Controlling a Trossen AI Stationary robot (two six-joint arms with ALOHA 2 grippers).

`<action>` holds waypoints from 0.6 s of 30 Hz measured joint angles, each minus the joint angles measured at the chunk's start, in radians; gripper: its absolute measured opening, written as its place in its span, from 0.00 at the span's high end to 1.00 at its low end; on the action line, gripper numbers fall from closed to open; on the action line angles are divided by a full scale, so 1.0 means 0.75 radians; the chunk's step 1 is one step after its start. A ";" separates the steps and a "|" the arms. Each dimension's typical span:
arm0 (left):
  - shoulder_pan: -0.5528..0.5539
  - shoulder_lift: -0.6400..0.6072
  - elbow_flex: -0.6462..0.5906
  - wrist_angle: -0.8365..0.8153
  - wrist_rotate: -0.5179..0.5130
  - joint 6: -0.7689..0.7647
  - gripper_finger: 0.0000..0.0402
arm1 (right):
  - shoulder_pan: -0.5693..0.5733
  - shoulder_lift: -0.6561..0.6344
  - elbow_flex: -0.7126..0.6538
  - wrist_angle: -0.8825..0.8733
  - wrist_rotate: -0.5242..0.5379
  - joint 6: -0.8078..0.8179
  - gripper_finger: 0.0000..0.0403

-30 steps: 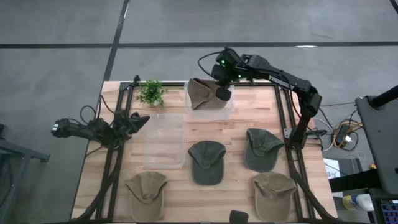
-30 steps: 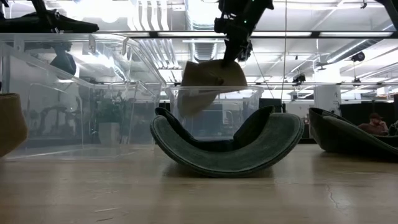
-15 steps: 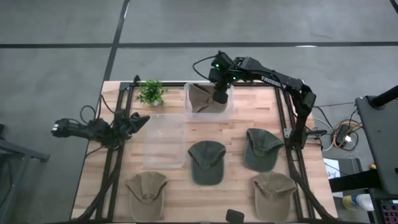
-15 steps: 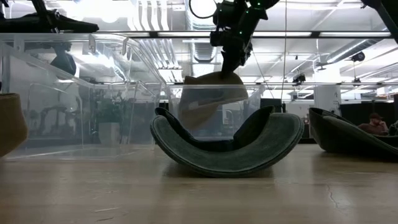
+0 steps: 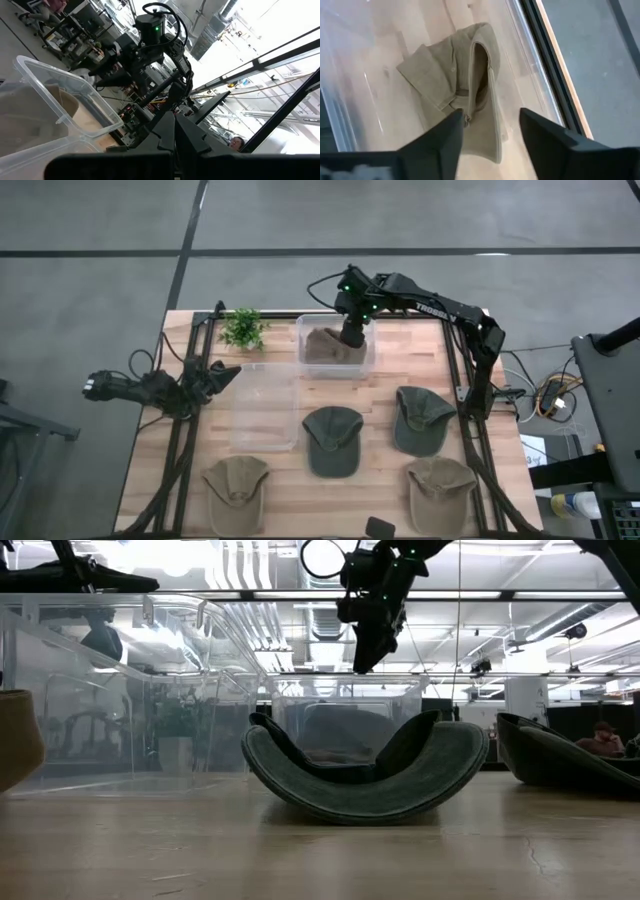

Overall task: Pick & Place hat
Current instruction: Put the left blue cap into the bottom transparent bin

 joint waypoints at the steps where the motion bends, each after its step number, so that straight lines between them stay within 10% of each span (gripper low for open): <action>1: 0.000 0.000 0.000 0.000 0.000 -0.006 0.98 | 0.000 -0.005 0.006 -0.013 0.000 0.006 0.48; 18: 0.001 0.000 0.000 0.001 0.000 -0.316 0.98 | 0.068 -0.020 0.285 -0.222 -0.136 0.296 0.41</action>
